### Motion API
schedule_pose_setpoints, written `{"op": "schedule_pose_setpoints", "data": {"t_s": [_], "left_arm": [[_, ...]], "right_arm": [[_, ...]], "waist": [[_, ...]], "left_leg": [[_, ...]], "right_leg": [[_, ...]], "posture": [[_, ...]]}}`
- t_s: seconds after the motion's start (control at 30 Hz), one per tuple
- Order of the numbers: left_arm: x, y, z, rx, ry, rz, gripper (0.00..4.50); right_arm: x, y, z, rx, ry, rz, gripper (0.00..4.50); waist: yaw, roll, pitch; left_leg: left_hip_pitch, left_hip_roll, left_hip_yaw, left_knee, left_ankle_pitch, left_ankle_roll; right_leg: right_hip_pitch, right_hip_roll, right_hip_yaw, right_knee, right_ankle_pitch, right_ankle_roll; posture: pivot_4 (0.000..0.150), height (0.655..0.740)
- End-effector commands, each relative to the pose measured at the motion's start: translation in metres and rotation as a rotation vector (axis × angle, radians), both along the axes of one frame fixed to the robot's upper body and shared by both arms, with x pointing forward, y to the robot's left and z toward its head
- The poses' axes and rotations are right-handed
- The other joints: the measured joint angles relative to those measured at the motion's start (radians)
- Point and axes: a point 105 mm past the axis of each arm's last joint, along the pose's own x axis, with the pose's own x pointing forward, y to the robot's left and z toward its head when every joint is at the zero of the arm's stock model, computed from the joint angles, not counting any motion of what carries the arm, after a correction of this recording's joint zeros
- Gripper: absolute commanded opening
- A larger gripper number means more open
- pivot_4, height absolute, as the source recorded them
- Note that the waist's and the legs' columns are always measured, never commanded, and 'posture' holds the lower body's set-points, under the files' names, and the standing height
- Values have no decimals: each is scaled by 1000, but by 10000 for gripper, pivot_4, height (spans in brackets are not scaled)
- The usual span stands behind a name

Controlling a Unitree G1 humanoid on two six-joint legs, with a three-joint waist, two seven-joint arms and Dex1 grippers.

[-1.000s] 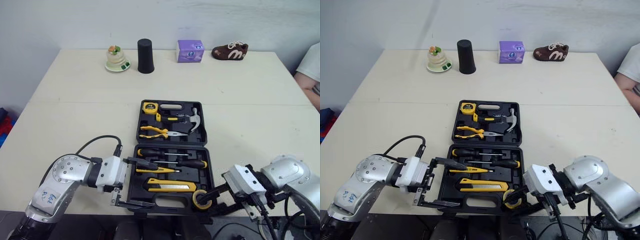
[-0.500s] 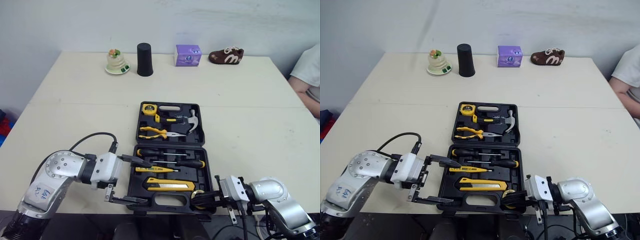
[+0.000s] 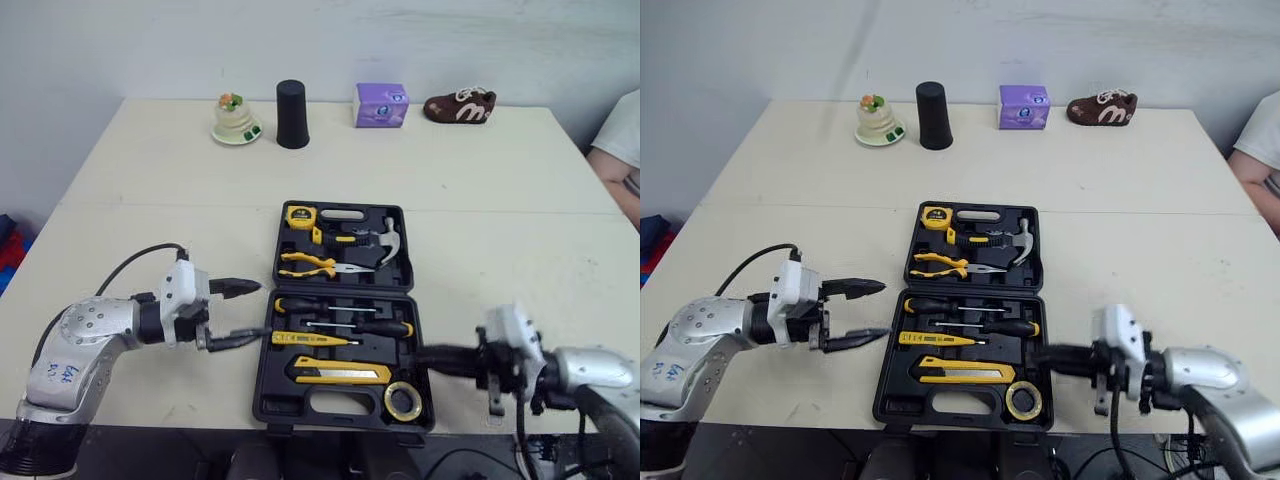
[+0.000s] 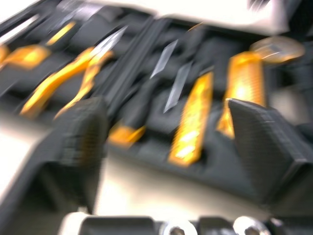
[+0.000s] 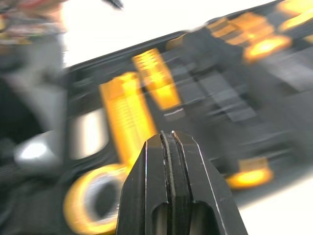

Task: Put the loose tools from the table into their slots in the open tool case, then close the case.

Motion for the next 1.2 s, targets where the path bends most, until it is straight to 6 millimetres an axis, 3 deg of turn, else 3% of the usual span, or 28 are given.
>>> {"op": "schedule_pose_setpoints", "data": {"t_s": [0.03, 0.1, 0.17, 0.37, 0.5, 0.7, 0.97, 1.2], "left_arm": [[20, 9, -2, 40, -8, 111, 19623], [27, 8, -14, 73, 42, 150, 9698], [33, 6, -22, 90, 69, 176, 342], [48, -4, -34, 70, 95, 246, 342], [46, -22, -45, 89, 145, 178, 342], [47, -46, -44, 67, 137, 118, 342], [72, -64, -46, 100, 95, 147, 342], [80, -54, -46, 113, 85, 184, 342]], "right_arm": [[20, -32, -9, -156, -97, -150, 0], [32, -59, -25, -252, -101, -253, 0], [38, -63, -35, -294, -73, -262, 0], [62, -49, -46, -346, -88, -271, 0], [77, -31, -55, -333, -90, -228, 0], [92, -7, -45, -288, -135, -185, 0], [109, -12, -36, -291, -158, -219, 0], [113, -21, -38, -306, -112, -221, 0]], "waist": [[2, -1, 0], [3, 0, 0], [1, 0, 0], [-8, 1, 1], [-4, 0, 1], [-4, 0, 1], [1, 0, 1], [0, 0, 1]], "left_leg": [[0, 0, 0, 0, 0, 0], [-3, -1, 0, 1, -1, 1], [-7, -3, 0, 2, -1, 3], [-10, -1, 4, 4, 3, -3], [-10, -2, 4, 3, 6, -7], [-9, -2, 4, 4, 9, -8], [-10, -8, 2, 5, 13, -3], [-10, -9, 3, 5, 14, -1]], "right_leg": [[0, 0, 0, -1, 0, 0], [0, -1, -2, -2, 0, 1], [-3, -2, -1, -4, 1, 3], [-7, 1, 1, -2, 2, 5], [-12, 2, 2, 3, 2, 5], [-12, 1, 3, 9, 2, 5], [-12, -4, 3, 10, 6, 9], [-12, -5, 4, 9, 7, 10]], "posture": [[1500, 7400], [1500, 7400], [1500, 7400], [1500, 7400], [1500, 7400], [1500, 7400], [1500, 7400], [1500, 7400]]}}
